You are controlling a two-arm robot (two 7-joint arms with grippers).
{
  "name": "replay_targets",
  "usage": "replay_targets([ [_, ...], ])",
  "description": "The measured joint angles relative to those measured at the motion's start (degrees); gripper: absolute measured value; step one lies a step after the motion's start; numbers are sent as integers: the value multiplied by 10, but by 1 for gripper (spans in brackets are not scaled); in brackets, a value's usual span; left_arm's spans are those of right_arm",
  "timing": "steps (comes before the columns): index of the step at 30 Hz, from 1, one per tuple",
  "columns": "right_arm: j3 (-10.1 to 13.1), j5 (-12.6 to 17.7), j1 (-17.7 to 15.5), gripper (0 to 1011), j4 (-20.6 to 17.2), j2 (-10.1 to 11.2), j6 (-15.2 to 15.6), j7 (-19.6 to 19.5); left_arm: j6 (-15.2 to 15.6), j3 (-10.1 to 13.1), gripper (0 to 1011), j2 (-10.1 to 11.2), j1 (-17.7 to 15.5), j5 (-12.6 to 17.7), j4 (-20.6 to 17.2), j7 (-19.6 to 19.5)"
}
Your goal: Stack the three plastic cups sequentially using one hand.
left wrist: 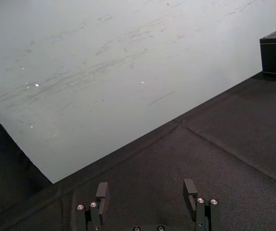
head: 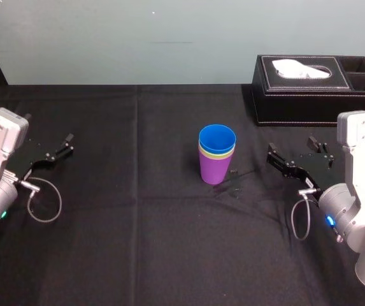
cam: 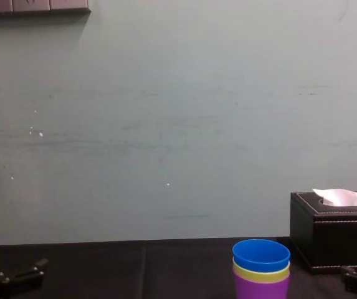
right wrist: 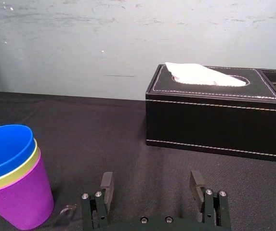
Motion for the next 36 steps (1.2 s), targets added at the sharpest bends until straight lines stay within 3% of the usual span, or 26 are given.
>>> replay_targets([
  [36,-1,1,0,1003,-1,0,-1,-1,0,0,1011,0,0,0,0,0],
])
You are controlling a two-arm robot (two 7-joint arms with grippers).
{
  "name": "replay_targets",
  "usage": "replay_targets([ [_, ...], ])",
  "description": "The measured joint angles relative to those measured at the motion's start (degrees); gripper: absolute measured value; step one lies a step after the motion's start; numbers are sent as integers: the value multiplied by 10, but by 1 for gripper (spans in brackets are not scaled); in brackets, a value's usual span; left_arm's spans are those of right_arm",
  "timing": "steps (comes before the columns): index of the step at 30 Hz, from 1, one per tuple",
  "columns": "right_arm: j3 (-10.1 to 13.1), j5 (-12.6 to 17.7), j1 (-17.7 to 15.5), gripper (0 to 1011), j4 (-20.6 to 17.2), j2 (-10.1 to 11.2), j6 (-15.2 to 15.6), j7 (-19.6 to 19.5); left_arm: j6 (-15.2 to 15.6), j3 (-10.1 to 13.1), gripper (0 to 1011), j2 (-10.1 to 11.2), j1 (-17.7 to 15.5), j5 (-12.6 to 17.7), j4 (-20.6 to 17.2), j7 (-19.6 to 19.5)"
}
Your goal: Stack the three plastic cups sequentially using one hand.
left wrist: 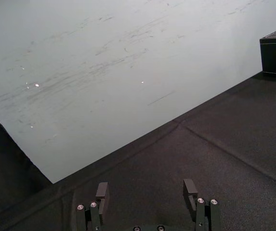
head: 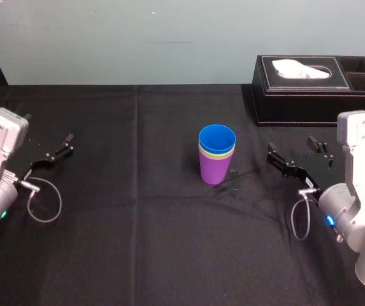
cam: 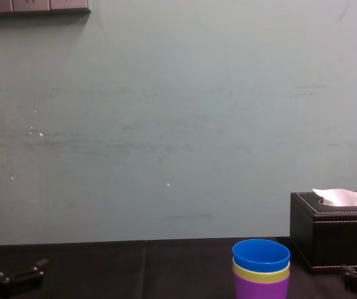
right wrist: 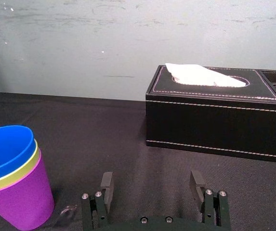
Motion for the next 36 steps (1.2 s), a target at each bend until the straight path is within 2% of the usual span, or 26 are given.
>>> replay_targets([
  [36,0,0,0,1003,0,0,0,0,0,0,1012,0,0,0,0,0],
])
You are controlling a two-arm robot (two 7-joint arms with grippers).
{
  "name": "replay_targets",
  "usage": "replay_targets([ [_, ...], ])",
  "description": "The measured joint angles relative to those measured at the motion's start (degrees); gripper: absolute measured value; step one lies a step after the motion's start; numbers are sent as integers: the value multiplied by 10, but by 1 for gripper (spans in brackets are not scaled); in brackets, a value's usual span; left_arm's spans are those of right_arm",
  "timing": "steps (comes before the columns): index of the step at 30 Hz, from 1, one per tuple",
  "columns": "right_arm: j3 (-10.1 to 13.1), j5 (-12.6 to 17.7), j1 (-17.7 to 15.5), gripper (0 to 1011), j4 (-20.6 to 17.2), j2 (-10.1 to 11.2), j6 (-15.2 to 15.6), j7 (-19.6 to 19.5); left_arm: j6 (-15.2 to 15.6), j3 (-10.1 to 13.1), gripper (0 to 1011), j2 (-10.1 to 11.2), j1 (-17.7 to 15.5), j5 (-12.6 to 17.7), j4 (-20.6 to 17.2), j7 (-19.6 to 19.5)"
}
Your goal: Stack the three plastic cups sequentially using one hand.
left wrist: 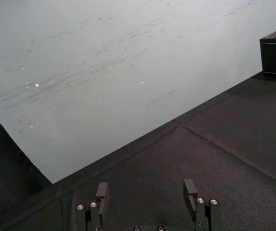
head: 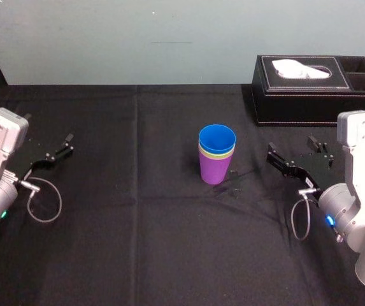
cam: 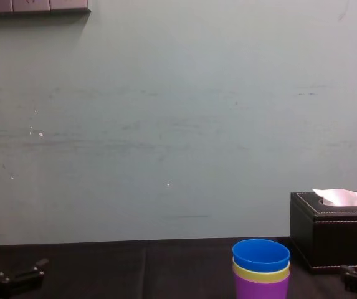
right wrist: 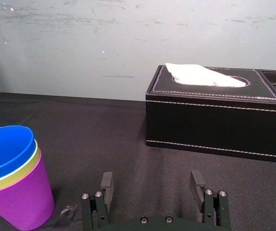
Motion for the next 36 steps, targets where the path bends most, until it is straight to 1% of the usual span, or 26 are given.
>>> replay_targets([
  [36,0,0,0,1003,0,0,0,0,0,0,1012,0,0,0,0,0],
])
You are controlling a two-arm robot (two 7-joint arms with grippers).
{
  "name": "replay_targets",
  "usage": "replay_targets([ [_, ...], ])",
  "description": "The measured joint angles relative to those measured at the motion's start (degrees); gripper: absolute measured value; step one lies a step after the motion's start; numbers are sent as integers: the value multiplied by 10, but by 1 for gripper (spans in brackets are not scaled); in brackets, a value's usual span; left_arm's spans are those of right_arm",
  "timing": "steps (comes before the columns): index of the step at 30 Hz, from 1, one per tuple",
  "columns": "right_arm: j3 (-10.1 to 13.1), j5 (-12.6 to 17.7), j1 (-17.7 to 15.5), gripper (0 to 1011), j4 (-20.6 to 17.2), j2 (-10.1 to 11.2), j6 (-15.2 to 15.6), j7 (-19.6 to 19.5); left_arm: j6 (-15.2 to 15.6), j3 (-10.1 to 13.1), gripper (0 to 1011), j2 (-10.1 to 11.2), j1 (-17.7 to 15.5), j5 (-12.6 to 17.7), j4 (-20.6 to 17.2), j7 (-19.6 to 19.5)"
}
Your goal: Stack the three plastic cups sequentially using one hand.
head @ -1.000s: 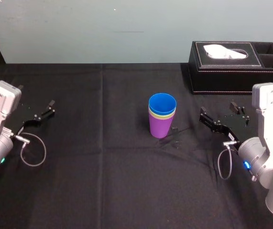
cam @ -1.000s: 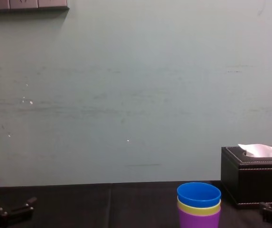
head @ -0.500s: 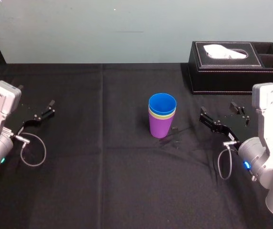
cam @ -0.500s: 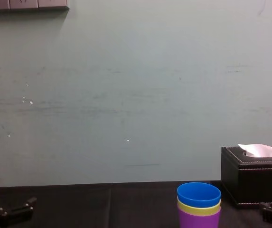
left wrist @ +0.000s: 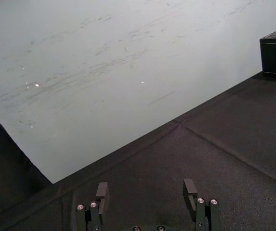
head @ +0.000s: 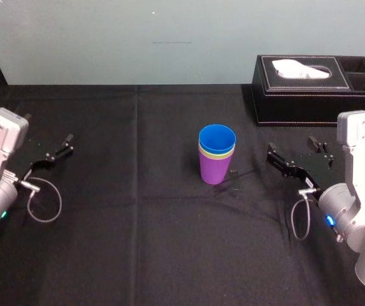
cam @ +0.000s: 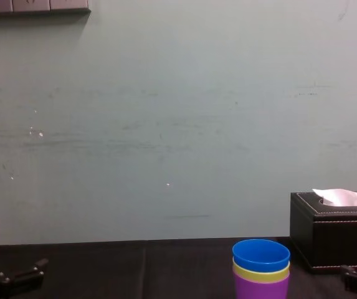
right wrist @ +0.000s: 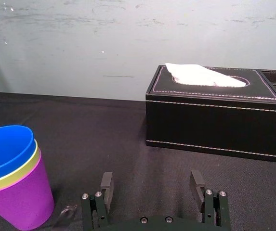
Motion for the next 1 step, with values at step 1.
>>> replay_targets([
  [1,0,0,0,1003,0,0,0,0,0,0,1011,0,0,0,0,0],
])
